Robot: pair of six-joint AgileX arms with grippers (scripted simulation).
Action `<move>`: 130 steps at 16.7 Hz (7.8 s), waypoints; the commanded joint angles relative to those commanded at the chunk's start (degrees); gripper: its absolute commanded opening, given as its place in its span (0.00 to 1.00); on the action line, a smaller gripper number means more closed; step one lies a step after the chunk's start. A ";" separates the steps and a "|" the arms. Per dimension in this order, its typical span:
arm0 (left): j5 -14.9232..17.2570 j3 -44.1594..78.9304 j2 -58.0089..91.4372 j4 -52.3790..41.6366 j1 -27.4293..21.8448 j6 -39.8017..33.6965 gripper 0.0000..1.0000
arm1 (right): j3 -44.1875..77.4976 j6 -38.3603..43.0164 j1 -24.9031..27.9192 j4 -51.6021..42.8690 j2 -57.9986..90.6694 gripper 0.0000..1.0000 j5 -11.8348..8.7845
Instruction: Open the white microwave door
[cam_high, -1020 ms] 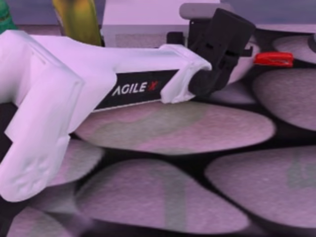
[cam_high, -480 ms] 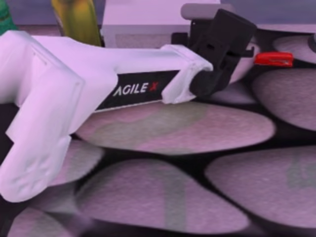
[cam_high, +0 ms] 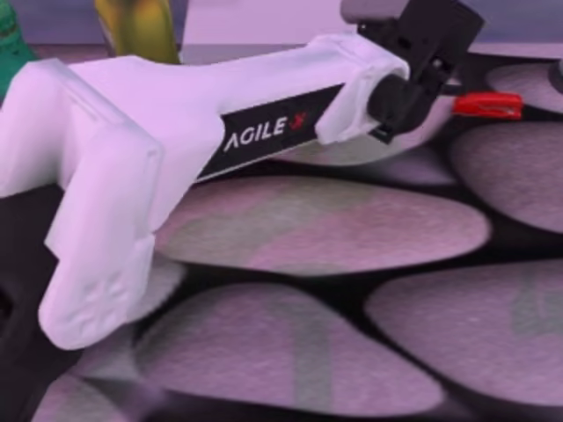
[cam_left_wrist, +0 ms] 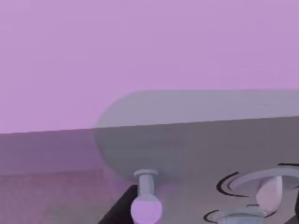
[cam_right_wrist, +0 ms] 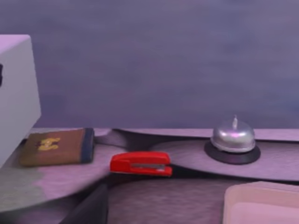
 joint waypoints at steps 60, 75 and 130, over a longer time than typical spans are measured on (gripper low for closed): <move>14.75 21.64 3.68 -39.25 4.68 -7.21 0.00 | 0.00 0.00 0.00 0.00 0.00 1.00 0.00; 15.06 21.64 4.07 -39.14 4.19 -7.46 0.00 | 0.00 0.00 0.00 0.00 0.00 1.00 0.00; 18.43 2.18 -7.42 -28.60 5.13 0.95 0.00 | 0.00 0.00 0.00 0.00 0.00 1.00 0.00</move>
